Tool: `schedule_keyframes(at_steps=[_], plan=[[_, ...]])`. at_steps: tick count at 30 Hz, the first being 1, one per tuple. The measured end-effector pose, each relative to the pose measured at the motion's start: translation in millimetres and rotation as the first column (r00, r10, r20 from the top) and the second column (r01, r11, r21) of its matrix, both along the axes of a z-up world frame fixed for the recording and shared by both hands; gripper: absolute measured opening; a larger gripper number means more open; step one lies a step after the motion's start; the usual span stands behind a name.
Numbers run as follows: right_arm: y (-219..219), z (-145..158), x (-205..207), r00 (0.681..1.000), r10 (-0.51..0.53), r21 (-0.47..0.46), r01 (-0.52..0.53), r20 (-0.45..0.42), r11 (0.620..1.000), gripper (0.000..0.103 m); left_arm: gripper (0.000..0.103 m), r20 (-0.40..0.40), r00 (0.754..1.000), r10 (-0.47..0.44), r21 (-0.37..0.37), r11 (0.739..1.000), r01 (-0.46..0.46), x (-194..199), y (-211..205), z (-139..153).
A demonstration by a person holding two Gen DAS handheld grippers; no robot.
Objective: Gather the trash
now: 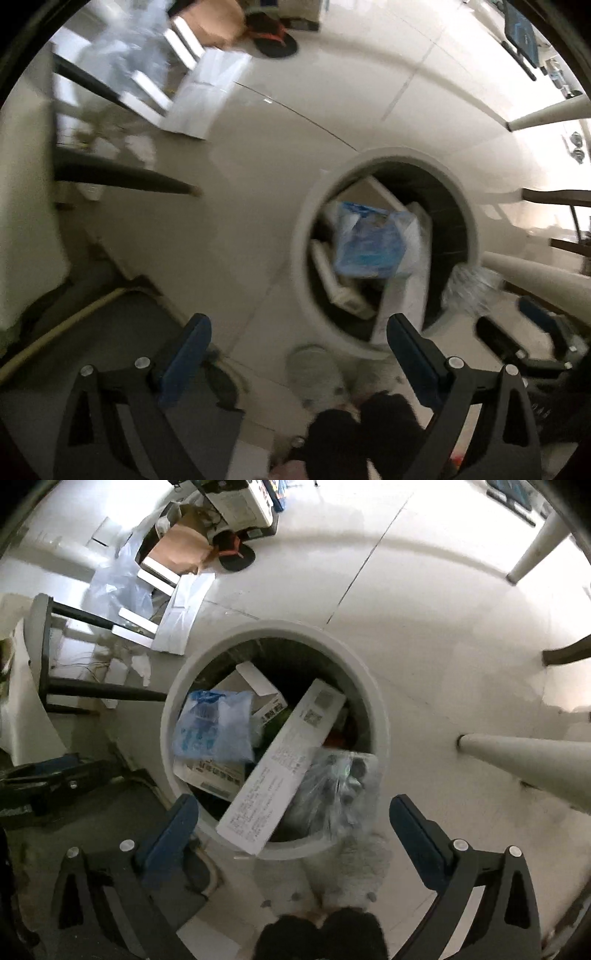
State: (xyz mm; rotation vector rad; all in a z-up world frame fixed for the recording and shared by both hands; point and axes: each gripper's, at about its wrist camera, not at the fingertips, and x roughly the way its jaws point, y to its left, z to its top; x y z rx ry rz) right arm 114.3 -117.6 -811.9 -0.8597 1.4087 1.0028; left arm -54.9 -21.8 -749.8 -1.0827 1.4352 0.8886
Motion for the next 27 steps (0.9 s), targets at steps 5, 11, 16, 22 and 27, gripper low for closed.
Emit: schedule_keyframes(at_steps=[5,11,16,22,27], plan=[[-18,46,-2,0.998,-0.041,-0.007,0.041,0.053,0.999,0.103,0.098,-0.098,0.995,-0.015,0.104,0.994,0.026,-12,-21,54],[-43,142,-7,0.99,-0.084,-0.015,0.087,0.109,0.996,0.103,0.098,-0.156,0.986,-0.058,0.158,0.984,0.083,-9,-45,146],[-69,236,-15,0.987,-0.104,-0.008,0.106,0.12,0.994,0.103,0.098,-0.136,0.981,-0.141,0.146,0.976,0.16,-1,-64,222],[-103,348,-20,0.977,-0.212,0.016,0.212,0.024,0.977,0.103,0.098,-0.027,0.978,-0.207,0.132,0.969,0.209,4,-61,312],[-117,440,-29,0.965,-0.255,0.079,0.259,-0.062,0.963,0.103,0.098,0.085,0.946,-0.312,0.177,0.939,0.293,11,-43,393]])
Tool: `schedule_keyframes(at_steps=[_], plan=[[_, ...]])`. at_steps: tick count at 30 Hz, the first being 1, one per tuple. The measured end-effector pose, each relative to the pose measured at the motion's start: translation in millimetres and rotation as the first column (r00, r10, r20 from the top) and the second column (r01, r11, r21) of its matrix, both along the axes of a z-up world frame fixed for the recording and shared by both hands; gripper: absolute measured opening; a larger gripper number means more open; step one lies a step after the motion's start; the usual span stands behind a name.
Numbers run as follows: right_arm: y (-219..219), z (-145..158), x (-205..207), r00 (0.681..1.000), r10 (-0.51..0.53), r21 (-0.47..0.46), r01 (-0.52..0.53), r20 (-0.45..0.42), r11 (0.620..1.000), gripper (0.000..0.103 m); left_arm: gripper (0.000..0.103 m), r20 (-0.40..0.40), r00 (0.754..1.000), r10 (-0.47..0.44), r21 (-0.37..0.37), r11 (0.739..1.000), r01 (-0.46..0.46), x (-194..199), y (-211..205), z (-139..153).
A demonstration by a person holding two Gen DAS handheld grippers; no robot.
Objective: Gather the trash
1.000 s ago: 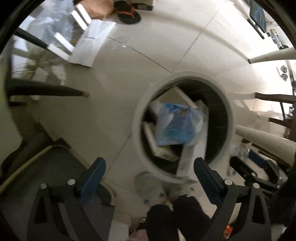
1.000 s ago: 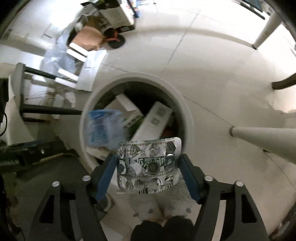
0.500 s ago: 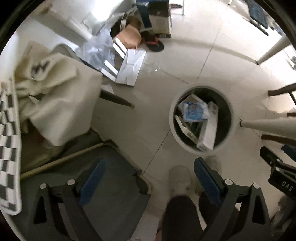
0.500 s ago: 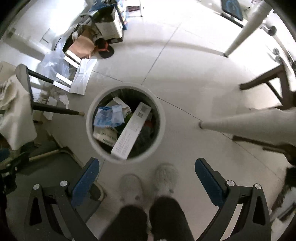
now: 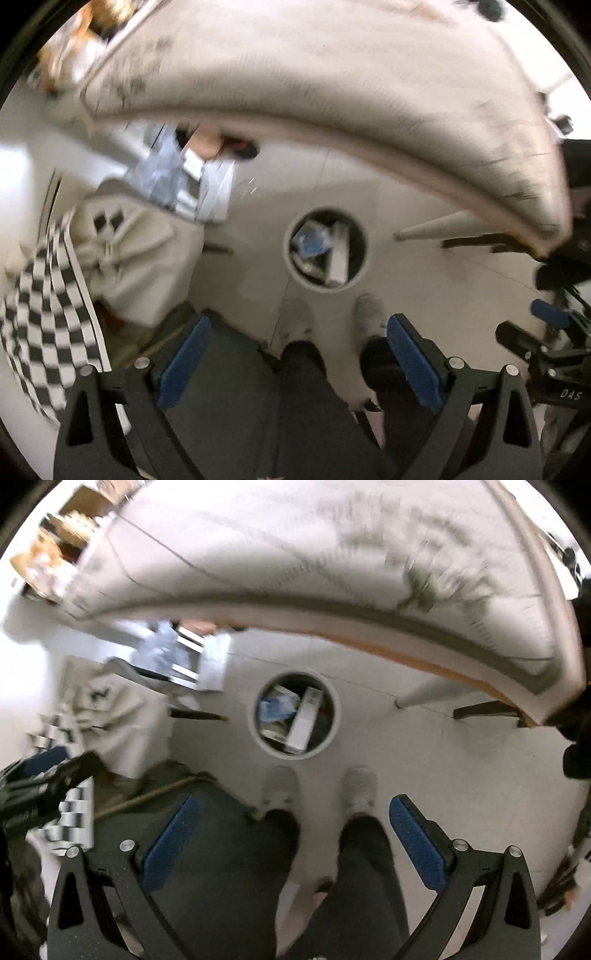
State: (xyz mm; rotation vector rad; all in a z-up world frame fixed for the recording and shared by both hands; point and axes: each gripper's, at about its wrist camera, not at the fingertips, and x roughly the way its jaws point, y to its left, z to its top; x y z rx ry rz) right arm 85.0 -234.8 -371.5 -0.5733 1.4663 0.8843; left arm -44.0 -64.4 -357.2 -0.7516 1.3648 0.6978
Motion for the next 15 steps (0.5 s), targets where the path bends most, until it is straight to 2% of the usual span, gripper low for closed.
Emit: schedule_keyframes(at_steps=[2,8,12,15], plan=[[-4,37,-7,1.0,-0.02,0.035,0.02,-0.019,0.999,0.103,0.098,0.045,0.997,-0.06,0.007,0.998,0.06,2,4,32],[-20,133,-31,0.995,-0.083,0.124,0.088,-0.047,0.988,0.103,0.098,0.187,0.962,-0.2,0.013,0.98,0.201,0,3,118],[-36,191,-44,0.99,-0.133,0.181,0.141,-0.051,0.973,0.103,0.098,0.258,0.939,-0.227,-0.021,0.97,0.241,-8,-3,153],[-44,223,-52,0.986,-0.155,0.21,0.164,-0.058,0.964,0.103,0.098,0.301,0.927,-0.223,-0.065,0.965,0.253,-13,-8,175]])
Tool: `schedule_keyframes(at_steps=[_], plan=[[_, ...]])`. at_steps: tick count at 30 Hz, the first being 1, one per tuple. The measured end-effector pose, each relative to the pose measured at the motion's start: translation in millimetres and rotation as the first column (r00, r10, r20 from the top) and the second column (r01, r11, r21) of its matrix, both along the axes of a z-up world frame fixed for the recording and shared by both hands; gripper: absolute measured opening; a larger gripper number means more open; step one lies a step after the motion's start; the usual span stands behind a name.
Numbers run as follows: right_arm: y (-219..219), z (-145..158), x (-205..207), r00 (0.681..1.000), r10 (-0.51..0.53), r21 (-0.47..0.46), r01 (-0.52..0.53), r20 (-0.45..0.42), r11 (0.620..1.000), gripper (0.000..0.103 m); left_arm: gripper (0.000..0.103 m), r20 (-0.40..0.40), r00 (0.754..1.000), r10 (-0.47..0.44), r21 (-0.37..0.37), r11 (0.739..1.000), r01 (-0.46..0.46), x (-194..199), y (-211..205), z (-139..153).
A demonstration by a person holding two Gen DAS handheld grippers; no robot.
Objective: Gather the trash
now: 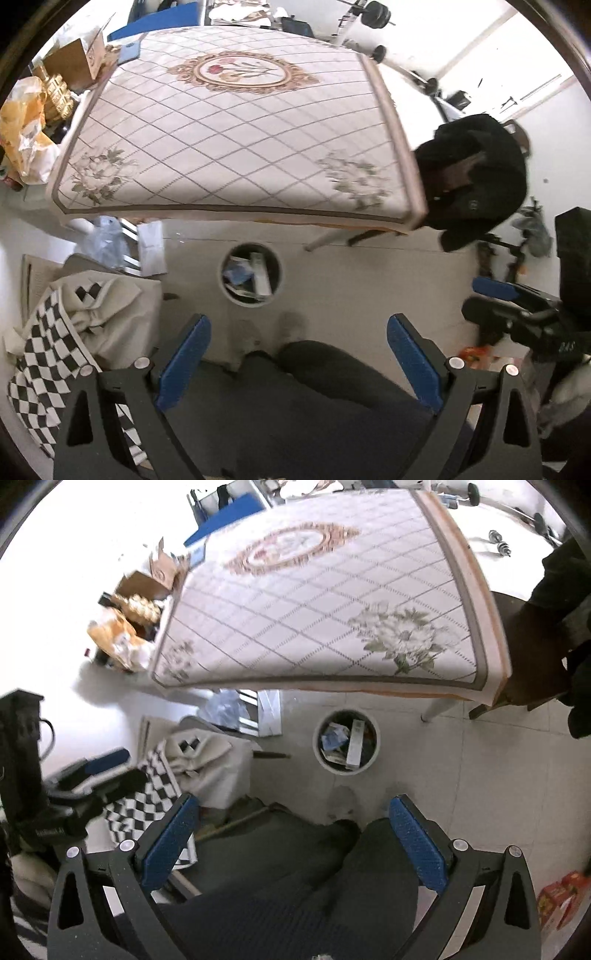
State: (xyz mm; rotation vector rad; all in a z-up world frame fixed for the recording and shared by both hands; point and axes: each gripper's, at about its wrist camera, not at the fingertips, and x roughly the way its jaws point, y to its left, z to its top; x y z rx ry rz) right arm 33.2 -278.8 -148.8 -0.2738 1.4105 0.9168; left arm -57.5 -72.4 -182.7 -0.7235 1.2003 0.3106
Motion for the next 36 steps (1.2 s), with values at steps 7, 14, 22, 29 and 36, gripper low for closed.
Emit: schedule_keyframes(at_steps=[7,14,22,29,36], plan=[[-11,40,-14,1.0,-0.017,0.046,0.018,-0.018,0.999,0.103,0.098,0.046,0.999,0.015,-0.064,0.998,-0.012,-10,-5,37],[-11,48,-19,0.999,-0.019,0.06,0.021,-0.034,0.998,0.103,0.098,0.074,0.997,0.03,-0.062,0.998,-0.025,-13,-9,59],[-14,48,-17,1.0,-0.02,0.05,0.021,-0.023,0.999,0.103,0.098,0.081,0.996,0.034,-0.055,0.998,-0.03,-12,-9,62],[-14,45,-16,1.0,-0.01,0.032,0.011,-0.029,0.999,0.103,0.098,0.07,0.997,0.011,-0.038,0.999,-0.009,-11,-12,60],[-14,44,-17,0.999,-0.001,0.023,0.002,-0.038,1.0,0.103,0.103,0.062,0.998,0.006,-0.044,0.999,-0.003,-10,-17,56]])
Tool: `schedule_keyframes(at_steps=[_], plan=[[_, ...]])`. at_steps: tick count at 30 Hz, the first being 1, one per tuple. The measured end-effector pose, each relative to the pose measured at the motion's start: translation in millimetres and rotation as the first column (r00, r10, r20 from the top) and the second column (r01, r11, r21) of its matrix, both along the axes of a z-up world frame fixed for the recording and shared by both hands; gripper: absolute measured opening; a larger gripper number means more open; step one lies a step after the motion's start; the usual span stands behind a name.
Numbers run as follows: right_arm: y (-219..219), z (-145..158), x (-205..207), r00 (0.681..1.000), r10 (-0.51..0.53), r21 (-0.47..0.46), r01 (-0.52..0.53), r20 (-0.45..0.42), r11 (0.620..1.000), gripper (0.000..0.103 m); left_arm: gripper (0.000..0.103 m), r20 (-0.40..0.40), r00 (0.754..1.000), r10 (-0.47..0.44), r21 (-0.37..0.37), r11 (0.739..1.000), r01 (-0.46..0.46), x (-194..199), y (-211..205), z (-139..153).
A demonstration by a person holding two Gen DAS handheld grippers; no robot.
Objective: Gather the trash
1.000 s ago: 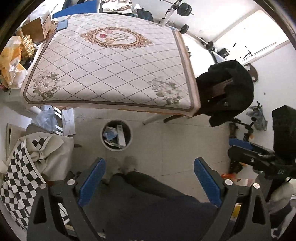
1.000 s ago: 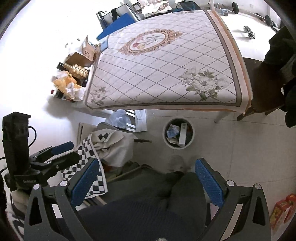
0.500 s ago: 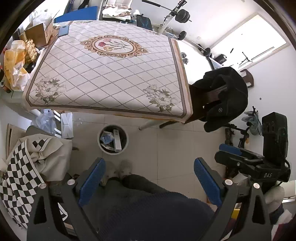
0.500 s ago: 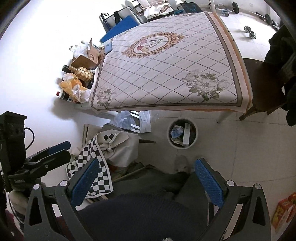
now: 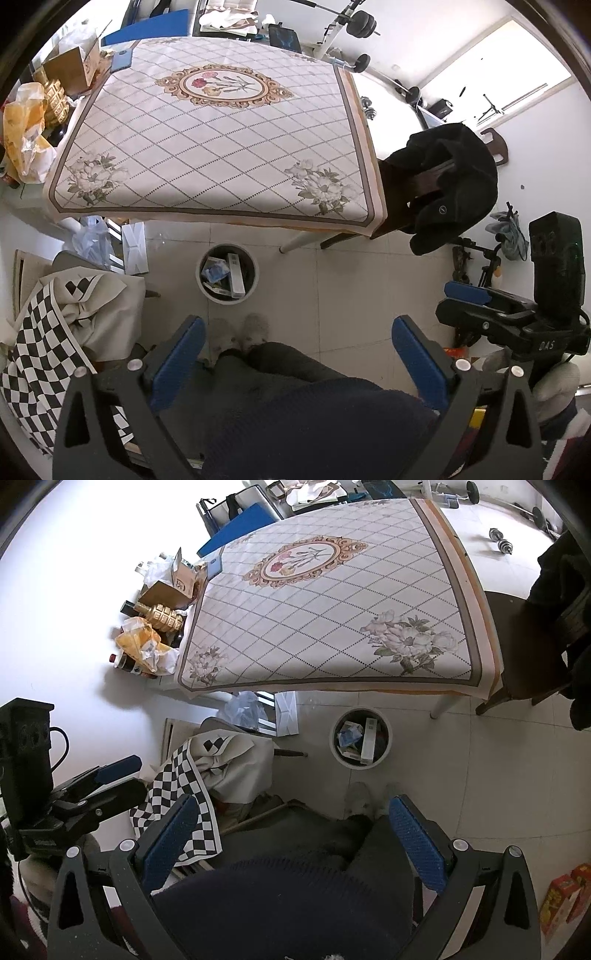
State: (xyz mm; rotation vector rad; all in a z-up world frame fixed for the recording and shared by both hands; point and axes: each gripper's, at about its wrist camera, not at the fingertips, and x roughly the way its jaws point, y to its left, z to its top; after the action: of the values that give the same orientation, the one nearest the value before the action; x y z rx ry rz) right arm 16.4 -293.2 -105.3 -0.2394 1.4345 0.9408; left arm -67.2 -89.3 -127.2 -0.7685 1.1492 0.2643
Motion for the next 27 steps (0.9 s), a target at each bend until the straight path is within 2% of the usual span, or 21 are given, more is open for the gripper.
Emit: schedule_keyframes(at_steps=[27], plan=[[-10,-5,-3,0.999,-0.044,-0.01,0.044,-0.021,0.999,0.103,0.103,0.027,1.0,0.002,-0.047,0.999,0.0,5,-6,-2]])
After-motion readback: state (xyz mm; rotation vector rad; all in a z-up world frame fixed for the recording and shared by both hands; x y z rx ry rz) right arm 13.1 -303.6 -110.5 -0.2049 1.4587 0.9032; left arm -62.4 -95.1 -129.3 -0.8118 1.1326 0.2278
